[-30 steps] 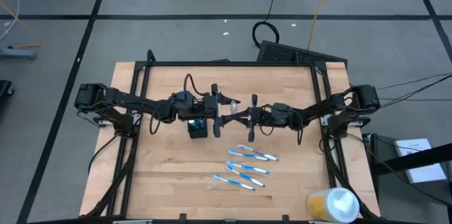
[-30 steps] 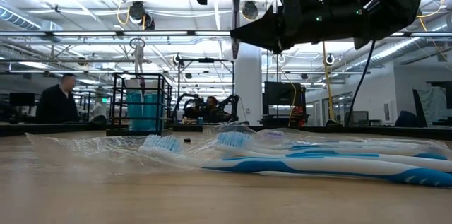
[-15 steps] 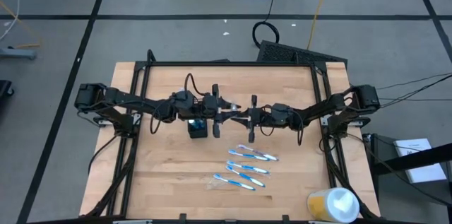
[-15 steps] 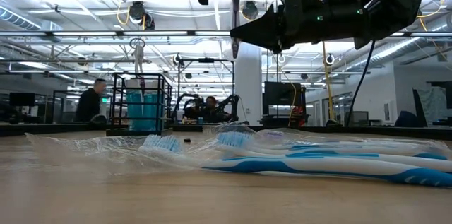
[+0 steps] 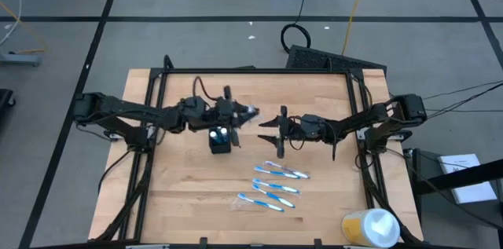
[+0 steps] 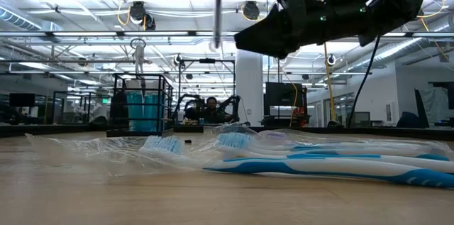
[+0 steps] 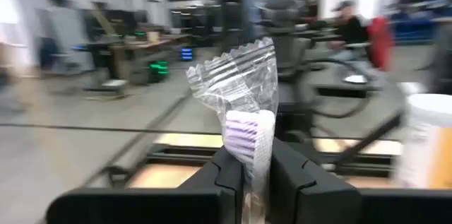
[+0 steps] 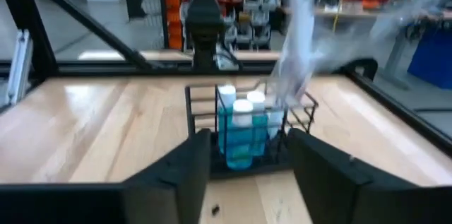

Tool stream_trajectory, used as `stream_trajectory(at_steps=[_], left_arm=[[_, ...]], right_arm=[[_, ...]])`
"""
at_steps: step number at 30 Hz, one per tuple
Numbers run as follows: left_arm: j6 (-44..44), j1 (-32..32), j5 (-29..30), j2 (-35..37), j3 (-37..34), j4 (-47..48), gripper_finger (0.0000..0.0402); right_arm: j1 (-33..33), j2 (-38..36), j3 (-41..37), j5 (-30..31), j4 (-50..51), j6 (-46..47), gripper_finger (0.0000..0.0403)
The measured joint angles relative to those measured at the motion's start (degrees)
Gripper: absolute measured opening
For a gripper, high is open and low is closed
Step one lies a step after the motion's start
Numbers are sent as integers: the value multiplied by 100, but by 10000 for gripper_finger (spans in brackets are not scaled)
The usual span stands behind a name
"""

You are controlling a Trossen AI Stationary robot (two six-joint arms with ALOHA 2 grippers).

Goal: Pick & Place toothbrushing station
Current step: Put the purple toothbrush into the black organizer

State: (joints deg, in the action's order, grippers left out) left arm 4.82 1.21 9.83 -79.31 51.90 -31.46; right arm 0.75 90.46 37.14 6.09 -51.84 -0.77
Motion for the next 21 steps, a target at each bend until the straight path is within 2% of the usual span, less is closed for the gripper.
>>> stream_trajectory(at_steps=[5, 11, 15, 21], left_arm=[[171, -2, 587, 686, -6, 867, 26], [20, -89, 727, 1419, -668, 974, 16], [-190, -207, 797, 1781, -1459, -30, 29], [-274, -491, 936, 2032, -2567, -1396, 14]], right_arm=[[0, -565, -4, -7, 941, 10, 231], [-2, -1152, -4, 158, 1685, 10, 248], [-2, -1338, -4, 311, 1944, 10, 248], [-2, -1328, -4, 312, 1958, 12, 249]])
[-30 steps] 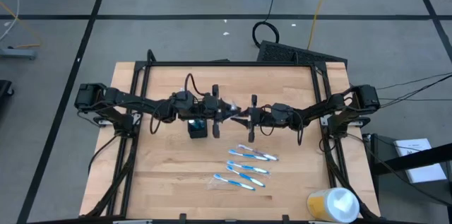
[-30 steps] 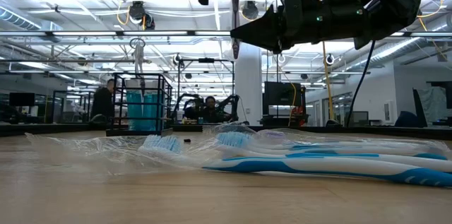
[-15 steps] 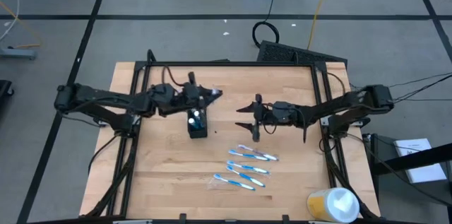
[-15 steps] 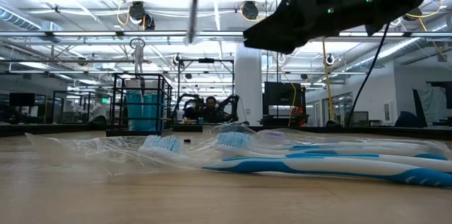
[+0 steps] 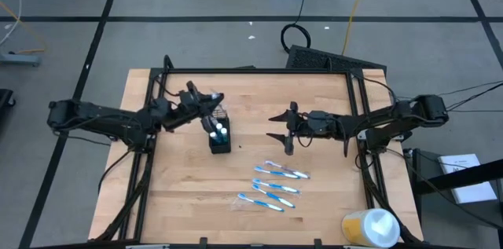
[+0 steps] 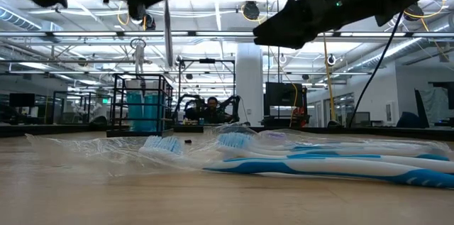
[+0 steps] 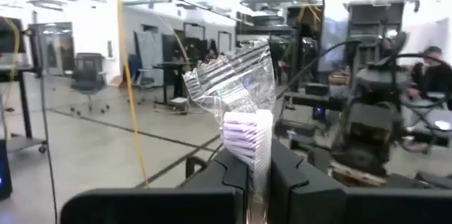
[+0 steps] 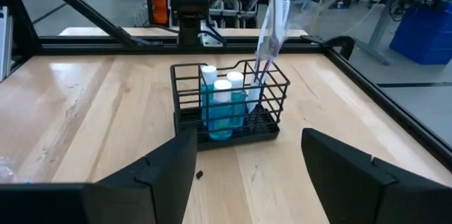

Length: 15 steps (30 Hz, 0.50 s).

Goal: Pick & Place toothbrushing station
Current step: Put the purple toothbrush into the black organizer

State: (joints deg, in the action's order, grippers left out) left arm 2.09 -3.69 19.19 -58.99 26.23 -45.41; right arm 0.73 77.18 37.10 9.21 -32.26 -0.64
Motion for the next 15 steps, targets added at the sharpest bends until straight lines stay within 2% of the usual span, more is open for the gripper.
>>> stream_trajectory(at_steps=[5, 10, 15], left_arm=[[-118, -216, 69, -28, -550, -712, 28], [-390, -385, -30, -38, -763, -718, 13], [-551, -408, -64, -94, -773, -677, 29]], right_arm=[[0, 9, 0, 0, -3, 0, 244], [0, 9, -2, -2, -1, 0, 235], [0, 9, -2, 1, -1, 0, 231]])
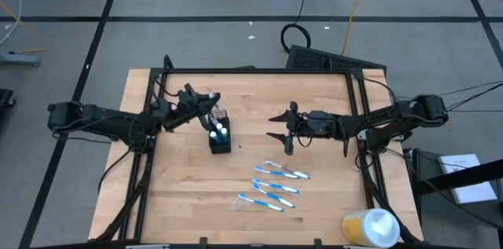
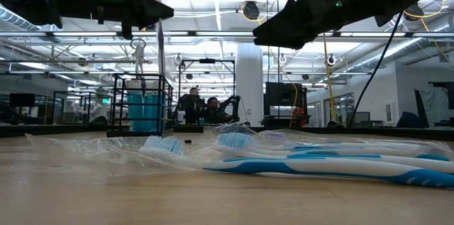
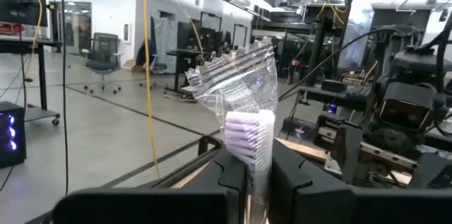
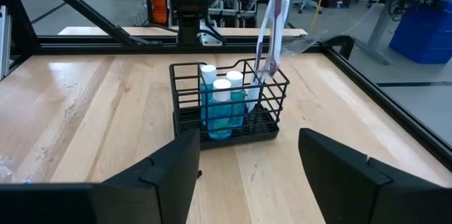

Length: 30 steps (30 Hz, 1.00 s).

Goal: Pick & Place toothbrushing station
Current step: Put the purple toothbrush into the black organizer

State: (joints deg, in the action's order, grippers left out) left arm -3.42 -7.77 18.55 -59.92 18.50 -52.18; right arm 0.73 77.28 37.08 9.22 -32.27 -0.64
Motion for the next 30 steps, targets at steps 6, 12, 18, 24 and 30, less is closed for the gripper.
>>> stream_trajectory(at_steps=[6, 12, 18, 24, 30], left_arm=[[-87, 1, -46, -512, -4, -152, 13], [-291, 0, -46, -989, 2, -440, 32], [-318, 0, -44, -1135, 2, -352, 13], [-423, 1, 92, -1135, 0, -205, 38], [-426, 2, 104, -1136, 0, -140, 26]], right_arm=[[0, 0, 0, 30, -2, 0, 232], [0, 0, 0, 132, 0, 0, 227], [0, 0, 0, 128, 15, 0, 228], [0, 0, -2, 128, 42, -2, 226], [0, 0, -2, 126, 44, 0, 226]])
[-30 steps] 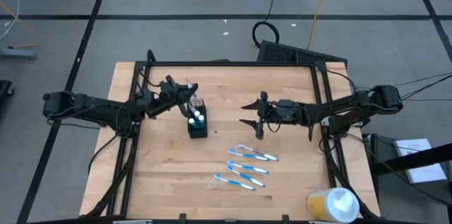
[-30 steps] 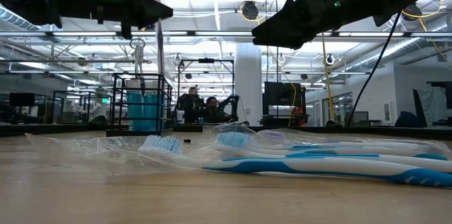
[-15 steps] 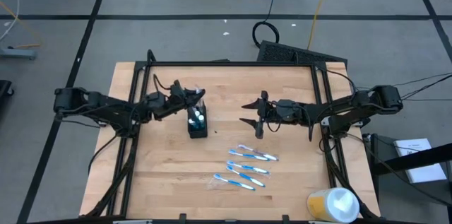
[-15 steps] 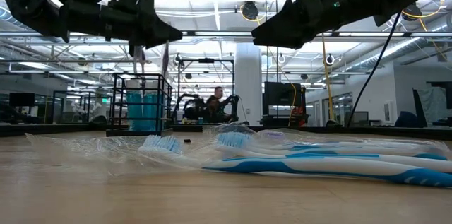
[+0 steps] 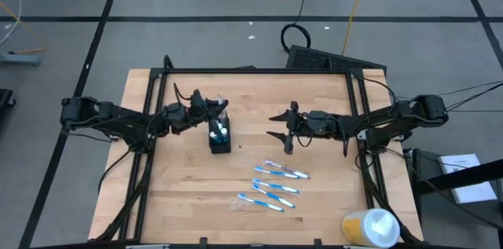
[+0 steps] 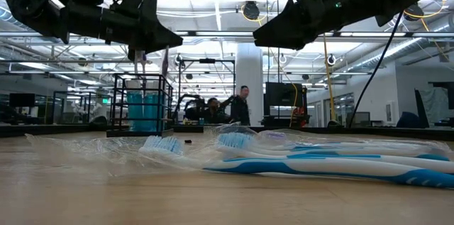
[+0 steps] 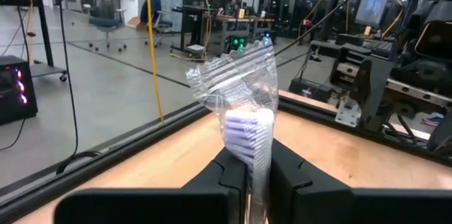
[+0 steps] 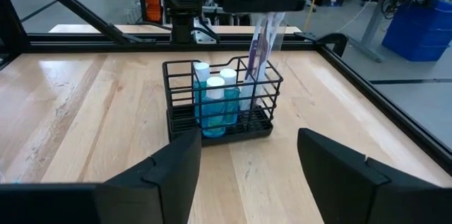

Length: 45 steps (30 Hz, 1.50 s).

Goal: Pick & Place toothbrushing station
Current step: Put the purple toothbrush into the black organizer

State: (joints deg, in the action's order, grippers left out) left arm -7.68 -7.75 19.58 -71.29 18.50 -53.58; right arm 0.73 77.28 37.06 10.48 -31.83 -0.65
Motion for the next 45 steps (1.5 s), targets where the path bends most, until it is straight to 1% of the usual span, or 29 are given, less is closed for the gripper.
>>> stream_trajectory(at_steps=[3, 6, 9, 16, 19, 22, 26, 31, 35, 42, 45], left_arm=[[19, -2, 1, 0, 0, 4, 28], [-53, 0, 1, 0, 0, 4, 44], [-39, 0, 1, 0, 0, 9, 75], [6, -1, 3, 2, 0, 18, 164], [129, 0, 6, 2, 0, -46, 191], [131, 0, 6, 78, 0, -154, 208], [192, 0, 10, 308, 0, -306, 215], [461, 0, 12, 631, 0, -311, 207], [498, 0, 10, 774, 0, -33, 201], [485, 0, 9, 721, 0, 532, 204], [279, 0, 6, 713, 0, 838, 202]], right_arm=[[0, 0, 0, 0, 0, -2, 224], [0, 0, 0, 0, -1, -1, 224], [0, 0, 0, 0, 0, -2, 223], [0, 0, 0, -2, 52, -1, 223], [0, 0, 0, -2, 48, -2, 222], [0, 0, 0, -2, 51, -1, 222], [0, 0, 0, -2, 64, -1, 224], [0, 0, 0, -2, 87, -2, 222], [0, 0, 0, -2, 87, -2, 222], [0, 0, 0, -3, 85, -2, 223], [0, 0, 0, -4, 87, 0, 223]])
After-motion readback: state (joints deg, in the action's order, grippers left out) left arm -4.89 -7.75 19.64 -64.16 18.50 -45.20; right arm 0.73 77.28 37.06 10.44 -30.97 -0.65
